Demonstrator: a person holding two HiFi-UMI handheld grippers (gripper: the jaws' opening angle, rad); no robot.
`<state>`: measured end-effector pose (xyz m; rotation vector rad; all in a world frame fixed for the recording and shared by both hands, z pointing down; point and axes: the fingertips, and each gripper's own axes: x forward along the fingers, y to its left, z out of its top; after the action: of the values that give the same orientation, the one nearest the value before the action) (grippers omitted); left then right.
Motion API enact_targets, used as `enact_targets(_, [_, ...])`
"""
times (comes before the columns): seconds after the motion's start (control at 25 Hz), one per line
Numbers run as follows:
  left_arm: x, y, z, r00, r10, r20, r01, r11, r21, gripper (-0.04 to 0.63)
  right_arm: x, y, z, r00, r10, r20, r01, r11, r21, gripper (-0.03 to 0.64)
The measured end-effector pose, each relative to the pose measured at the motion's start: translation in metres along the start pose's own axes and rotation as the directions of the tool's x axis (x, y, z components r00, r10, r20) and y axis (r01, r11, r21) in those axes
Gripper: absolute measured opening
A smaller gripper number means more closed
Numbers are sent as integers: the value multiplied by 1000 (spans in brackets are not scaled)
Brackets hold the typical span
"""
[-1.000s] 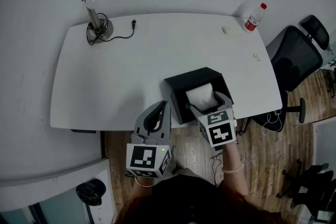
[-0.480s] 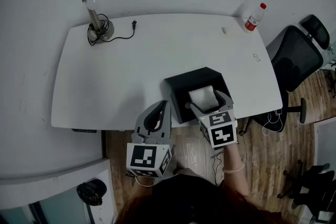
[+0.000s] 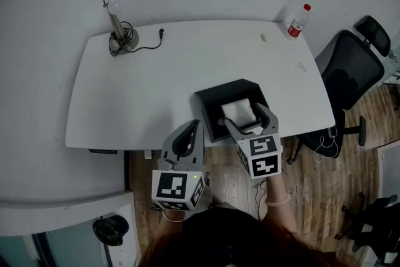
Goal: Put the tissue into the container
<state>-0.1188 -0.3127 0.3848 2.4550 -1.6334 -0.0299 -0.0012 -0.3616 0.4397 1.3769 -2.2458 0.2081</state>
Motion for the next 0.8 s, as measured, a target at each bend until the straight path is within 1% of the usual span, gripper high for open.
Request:
enact_targets(0.36, [-26, -22, 5, 1000, 15, 23, -15, 1000, 23, 34, -31, 13, 2, 998, 43, 54, -43, 999, 4, 397])
enact_targets(0.44, [-33, -26, 7, 999, 19, 31, -19, 999, 27, 34, -39, 15, 2, 997, 30, 73, -31, 1000, 6, 368])
enact_targets(0.48, [-37, -28, 7, 999, 20, 34, -21, 999, 29, 34, -44, 13, 3, 996, 12, 86, -12, 1000, 4, 325])
enact_targets(0.52, [-40, -31, 7, 999, 21, 36, -22, 999, 31, 34, -49, 12, 4, 995, -7, 99, 7, 1000, 0, 252])
enact_targets(0.56, [-43, -34, 8, 999, 23, 39, -24, 999, 33, 34, -54, 11, 4, 994, -19, 109, 19, 1000, -5, 232])
enact_targets(0.8, [-63, -52, 11, 998, 25, 54, -28, 998, 52, 34, -82, 13, 1, 989, -12, 146, 11, 1000, 11, 230])
